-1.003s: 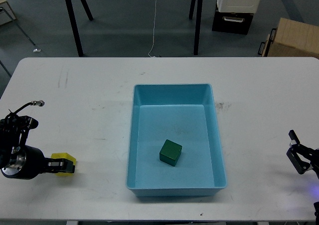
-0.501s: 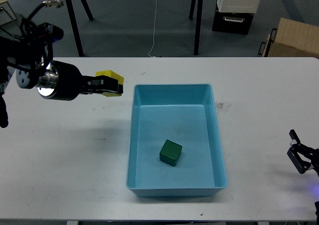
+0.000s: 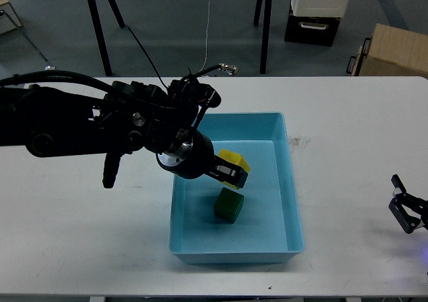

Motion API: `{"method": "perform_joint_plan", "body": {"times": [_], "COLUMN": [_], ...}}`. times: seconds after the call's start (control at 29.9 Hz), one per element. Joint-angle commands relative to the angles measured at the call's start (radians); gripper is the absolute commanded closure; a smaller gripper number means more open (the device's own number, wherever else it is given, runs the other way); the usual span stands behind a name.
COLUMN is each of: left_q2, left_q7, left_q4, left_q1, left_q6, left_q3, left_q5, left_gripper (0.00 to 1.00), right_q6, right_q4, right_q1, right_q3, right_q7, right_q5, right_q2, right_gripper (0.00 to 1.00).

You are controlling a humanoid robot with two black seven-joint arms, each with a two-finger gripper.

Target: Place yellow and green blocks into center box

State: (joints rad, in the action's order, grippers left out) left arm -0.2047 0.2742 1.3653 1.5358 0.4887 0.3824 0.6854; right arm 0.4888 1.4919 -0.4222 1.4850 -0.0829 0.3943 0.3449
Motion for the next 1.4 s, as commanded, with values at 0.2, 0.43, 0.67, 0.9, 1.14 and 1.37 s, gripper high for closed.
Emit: {"method": "perform_joint_plan", "body": {"times": [0.2,0.43,0.67,0.9,1.14,1.37], "left_q2": [0.082,0.035,-0.074,-0.111,-0.073,-0.071], "left_q7": [-0.001,-0.001,-0.038,-0.134,-0.159,-0.158], "left_q4": [-0.08,-0.097,-0.167,-0.319,-0.39,-0.399], "left_q1": [-0.062,-0.066,-0.046,-0.163,-0.348,-0.63], "left_q6": [0.0,0.0,0.0,0.0,0.0,0.0], "left_q3": [0.004,-0.002,-0.192,-0.679,-1.103,-1.61], "left_q5": [0.0,0.0,-0.046,-0.125,-0.26,-0.3], "left_gripper": [0.15,0.06,0.05,0.05,0.04,0.03], "right_q6": [0.0,0.0,0.0,0.0,0.0,0.0], "right_q4": [-0.001,0.001,0.007,-0.002,-0.105,-0.128], "right_q1": [0.002,0.002,0.005,0.131,0.25,0.292], "right_q3": [0.014,0.014,0.037,0.043,0.044,0.061], "right_q7": [0.0,0.0,0.0,0.006,0.012,0.015], "right_q5": [-0.023,-0.023,-0.023,-0.026,-0.026,-0.022], "right_q2": [-0.001,0.0,0.003,0.055,0.126,0.161], "right_gripper": [0.0,0.0,0.0,0.0,0.0,0.0]}}
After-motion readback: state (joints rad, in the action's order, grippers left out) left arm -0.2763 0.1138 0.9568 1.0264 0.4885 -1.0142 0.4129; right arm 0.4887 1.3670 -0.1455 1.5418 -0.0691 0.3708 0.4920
